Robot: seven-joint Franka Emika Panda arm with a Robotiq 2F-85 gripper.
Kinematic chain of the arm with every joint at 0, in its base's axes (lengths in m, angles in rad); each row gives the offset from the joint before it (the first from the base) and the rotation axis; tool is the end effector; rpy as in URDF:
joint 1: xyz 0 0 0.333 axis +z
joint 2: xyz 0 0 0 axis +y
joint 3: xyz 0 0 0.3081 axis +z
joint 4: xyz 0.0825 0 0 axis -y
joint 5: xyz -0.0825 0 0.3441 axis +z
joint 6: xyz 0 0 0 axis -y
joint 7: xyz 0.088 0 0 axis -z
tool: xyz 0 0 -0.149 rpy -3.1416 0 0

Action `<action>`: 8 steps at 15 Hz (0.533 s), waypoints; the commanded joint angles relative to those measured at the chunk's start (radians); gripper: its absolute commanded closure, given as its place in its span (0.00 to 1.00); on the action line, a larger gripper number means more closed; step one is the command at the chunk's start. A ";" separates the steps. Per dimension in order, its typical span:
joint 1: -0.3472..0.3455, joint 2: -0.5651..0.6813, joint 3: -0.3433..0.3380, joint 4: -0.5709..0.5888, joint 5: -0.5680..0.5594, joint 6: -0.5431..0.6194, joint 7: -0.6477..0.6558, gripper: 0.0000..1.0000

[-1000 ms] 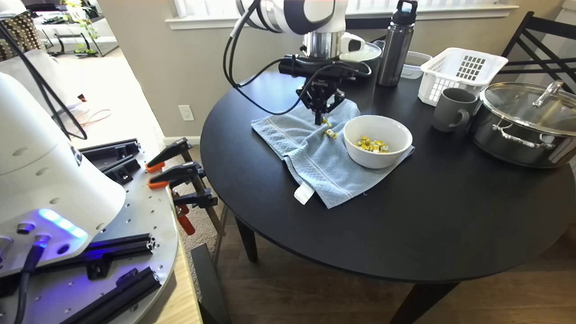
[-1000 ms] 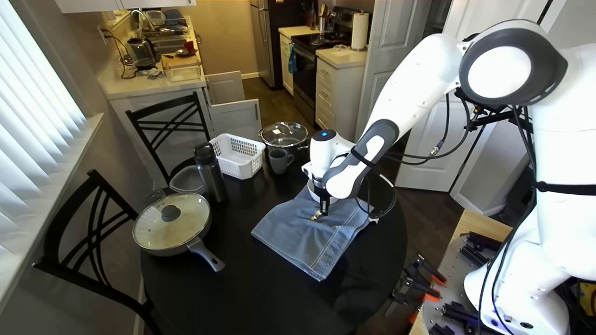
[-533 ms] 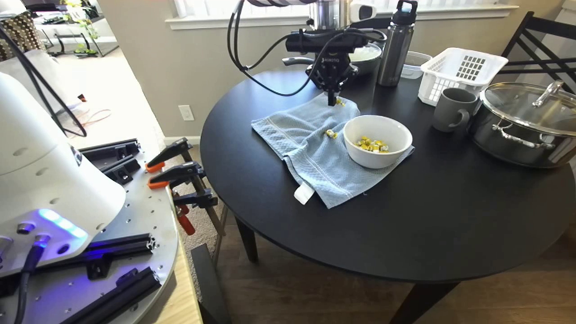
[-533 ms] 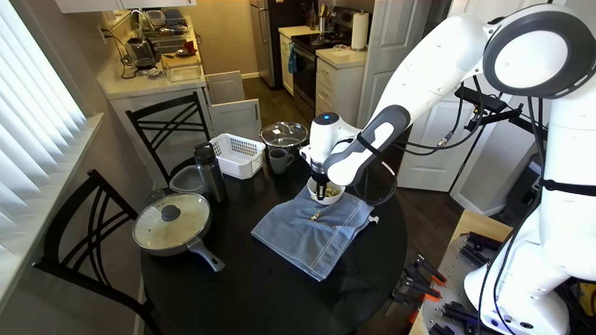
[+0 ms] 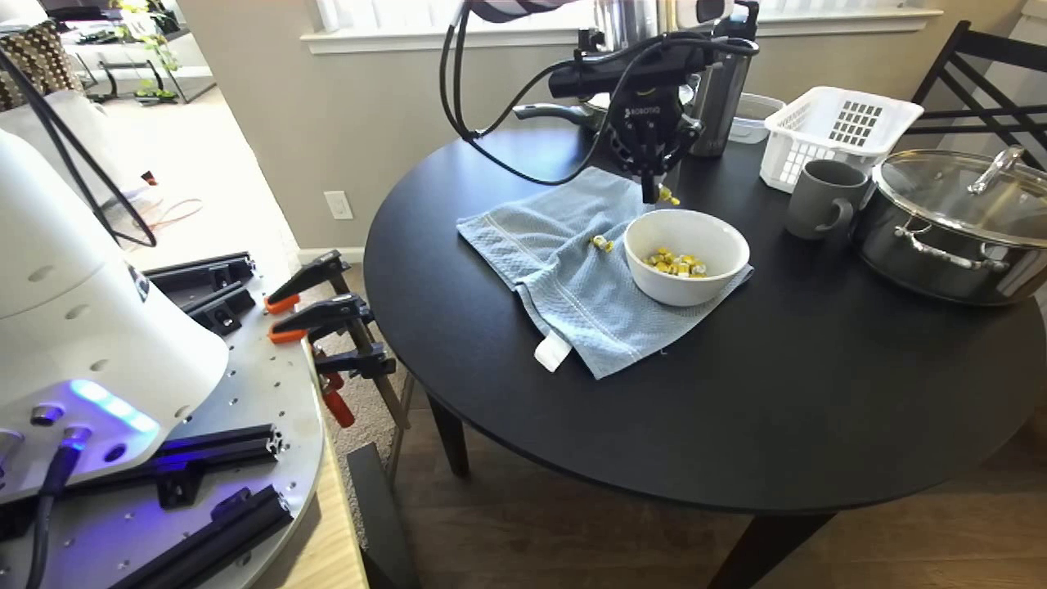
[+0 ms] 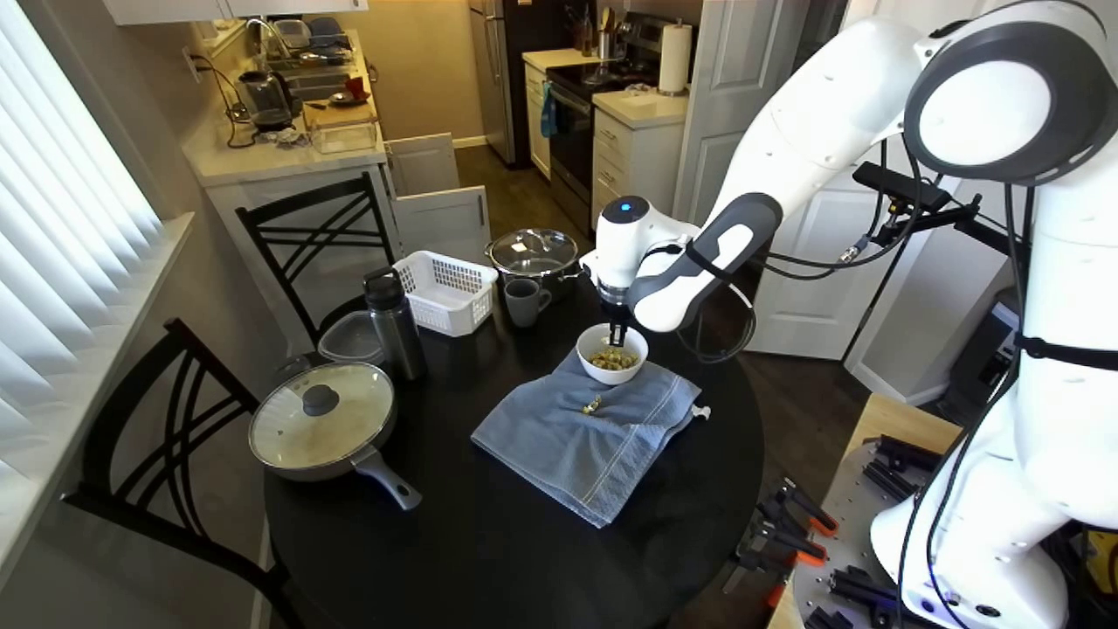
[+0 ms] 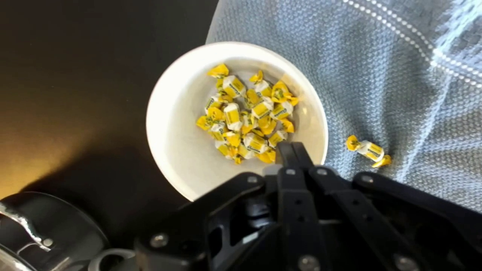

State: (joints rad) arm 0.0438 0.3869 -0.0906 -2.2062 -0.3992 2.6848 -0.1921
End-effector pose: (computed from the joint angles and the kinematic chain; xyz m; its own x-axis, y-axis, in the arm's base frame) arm 0.5426 -0.0213 0.1964 0.8751 0.4839 -0.0014 0.4702 -0.8497 0.2386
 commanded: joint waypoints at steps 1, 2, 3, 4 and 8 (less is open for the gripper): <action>0.013 0.015 -0.037 0.001 -0.057 0.051 0.069 0.73; 0.009 0.017 -0.036 -0.001 -0.054 0.059 0.066 0.67; 0.008 0.018 -0.036 -0.004 -0.050 0.069 0.063 0.62; 0.007 0.019 -0.033 -0.007 -0.045 0.074 0.056 0.56; -0.029 0.010 0.034 -0.033 0.015 0.111 -0.028 0.30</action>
State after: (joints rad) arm 0.0422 0.4077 -0.1058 -2.2065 -0.4182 2.7471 -0.1678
